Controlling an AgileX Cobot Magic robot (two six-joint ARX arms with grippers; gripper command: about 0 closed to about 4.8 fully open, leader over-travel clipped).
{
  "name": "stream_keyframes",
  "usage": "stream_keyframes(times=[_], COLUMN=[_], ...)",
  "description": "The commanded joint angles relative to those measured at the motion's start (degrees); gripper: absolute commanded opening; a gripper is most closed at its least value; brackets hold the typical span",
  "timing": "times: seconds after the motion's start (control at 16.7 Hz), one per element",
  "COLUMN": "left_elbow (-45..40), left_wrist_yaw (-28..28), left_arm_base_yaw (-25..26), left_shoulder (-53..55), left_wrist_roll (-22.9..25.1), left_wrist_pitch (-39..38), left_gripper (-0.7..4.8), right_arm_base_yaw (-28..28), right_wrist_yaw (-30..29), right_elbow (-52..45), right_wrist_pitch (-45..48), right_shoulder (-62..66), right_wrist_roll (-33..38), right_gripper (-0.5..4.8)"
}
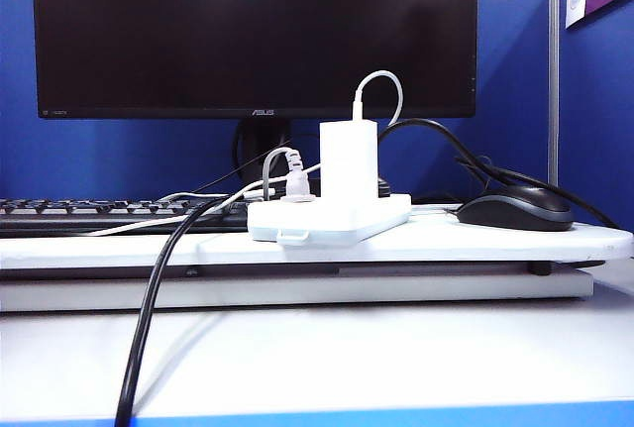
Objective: Unplug the white charger from the socket, then place it next to the socket.
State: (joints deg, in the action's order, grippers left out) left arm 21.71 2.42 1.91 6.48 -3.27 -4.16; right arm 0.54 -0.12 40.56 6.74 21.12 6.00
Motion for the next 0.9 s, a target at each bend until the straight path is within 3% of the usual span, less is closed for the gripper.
stream_keyframes(times=[0.06,0.12,0.18,0.24,0.48,0.6,0.72,0.78,0.9], left_elbow=[6.32,9.14,13.44,16.06,25.31,28.96,29.92,29.92,29.92], left_wrist_yaw=[0.42,0.52,3.58,5.70,21.46,25.14,25.29,25.24,24.48], left_arm_base_yaw=[0.02,0.02,0.02,0.02,-0.15,-2.01,-6.69,-12.37,-18.99], left_shoulder=[7.21,11.06,16.81,20.28,33.14,39.21,43.91,47.54,52.06], left_wrist_roll=[-0.11,-0.20,-0.17,-0.17,-0.17,-0.15,0.52,3.06,4.70], left_wrist_pitch=[0.63,0.68,0.70,0.66,1.68,1.51,1.68,1.27,0.74], left_gripper=[-0.05,-0.05,-0.05,-0.05,-0.05,-0.05,-0.05,-0.05,-0.05], right_arm_base_yaw=[-0.02,0.00,0.09,0.35,7.50,12.50,17.55,21.86,25.20], right_wrist_yaw=[-4.70,-8.41,-15.76,-18.43,-18.93,-19.45,-19.54,-19.52,-19.54], right_elbow=[5.46,7.15,9.38,10.62,14.62,15.41,15.82,15.82,15.80], right_wrist_pitch=[0.83,0.81,0.76,0.28,-1.11,-1.90,-6.01,-9.11,-13.60], right_shoulder=[8.68,12.04,17.40,20.39,29.83,34.84,38.75,41.46,44.44], right_wrist_roll=[-0.02,-0.02,0.00,0.04,-0.04,-1.68,-6.40,-9.90,-12.55], right_gripper=[-0.06,-0.06,-0.06,-0.06,-0.06,-0.06,-0.06,-0.06,-0.06])
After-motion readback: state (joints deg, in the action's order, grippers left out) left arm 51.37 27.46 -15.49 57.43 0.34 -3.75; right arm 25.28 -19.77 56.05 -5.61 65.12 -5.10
